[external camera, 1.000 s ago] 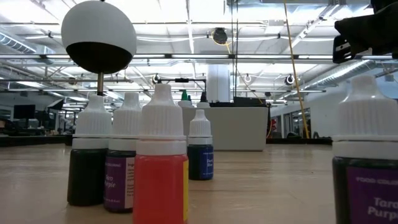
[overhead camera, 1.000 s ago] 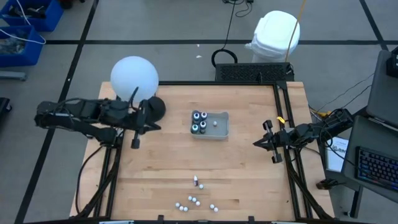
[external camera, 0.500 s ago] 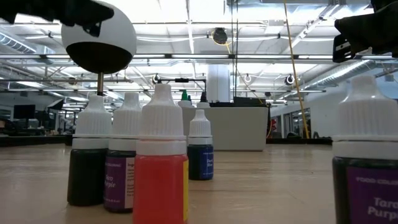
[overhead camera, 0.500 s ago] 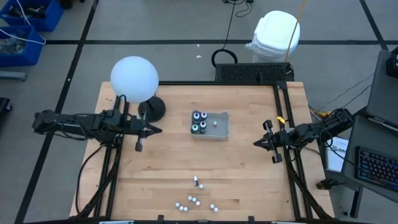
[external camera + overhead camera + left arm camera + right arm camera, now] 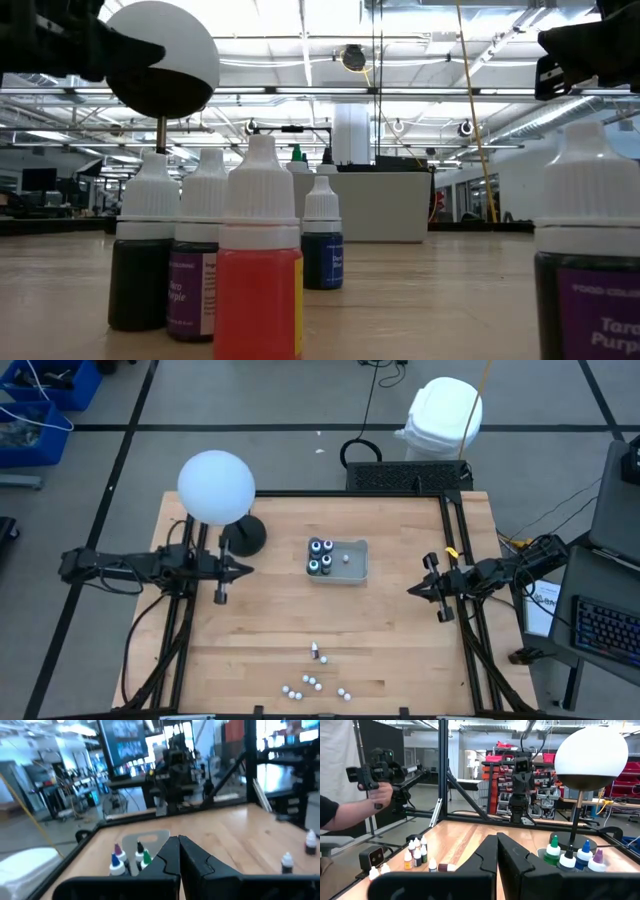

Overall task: Pick & Place food coloring
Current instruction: Put the top small blue food coloring bottle into the gray bin

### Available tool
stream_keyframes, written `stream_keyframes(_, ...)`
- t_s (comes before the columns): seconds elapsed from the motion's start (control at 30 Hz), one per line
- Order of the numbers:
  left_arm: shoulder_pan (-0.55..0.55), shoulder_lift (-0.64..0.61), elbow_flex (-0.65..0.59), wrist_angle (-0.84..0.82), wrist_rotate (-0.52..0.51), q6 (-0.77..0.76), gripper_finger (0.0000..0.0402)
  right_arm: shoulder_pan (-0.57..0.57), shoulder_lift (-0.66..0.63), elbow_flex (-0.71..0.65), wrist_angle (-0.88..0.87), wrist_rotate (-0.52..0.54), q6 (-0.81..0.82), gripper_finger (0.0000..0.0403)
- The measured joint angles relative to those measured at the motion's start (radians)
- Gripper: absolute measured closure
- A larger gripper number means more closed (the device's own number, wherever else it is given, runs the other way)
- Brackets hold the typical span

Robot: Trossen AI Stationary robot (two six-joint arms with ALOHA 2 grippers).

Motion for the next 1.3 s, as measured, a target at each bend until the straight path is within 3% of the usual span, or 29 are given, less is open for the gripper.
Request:
stream_keyframes(0.23, 0.044, -0.077, -0.12, 0.078, 0.078, -0.044, 0.04, 0.0, 0.0, 0.0, 0.014, 0.0, -0.029, 0.0403)
stream_keyframes(0.5, 0.046, -0.066, -0.119, 0.069, 0.086, -0.044, 0.0398, 0.0, 0.001, 0.0, 0.026, 0.004, -0.092, 0.0403)
stream_keyframes(0.73, 0.046, -0.066, -0.119, 0.004, -0.049, -0.079, 0.0397, -0.001, 0.071, 0.062, 0.16, 0.239, -0.107, 0.0403)
stream_keyframes(0.9, 0.046, -0.065, -0.119, -0.062, -0.06, -0.1, 0.0396, 0.0, 0.276, 0.262, 0.075, 0.26, -0.067, 0.0403)
stream_keyframes(1.13, 0.046, -0.057, -0.119, -0.064, -0.063, -0.115, 0.0396, -0.003, 0.706, 0.58, -0.004, 0.259, -0.035, 0.0403)
stream_keyframes(1.3, 0.046, -0.055, -0.119, -0.069, -0.063, -0.115, 0.0396, -0.023, 1.025, 0.844, -0.186, 0.206, 0.078, 0.0403)
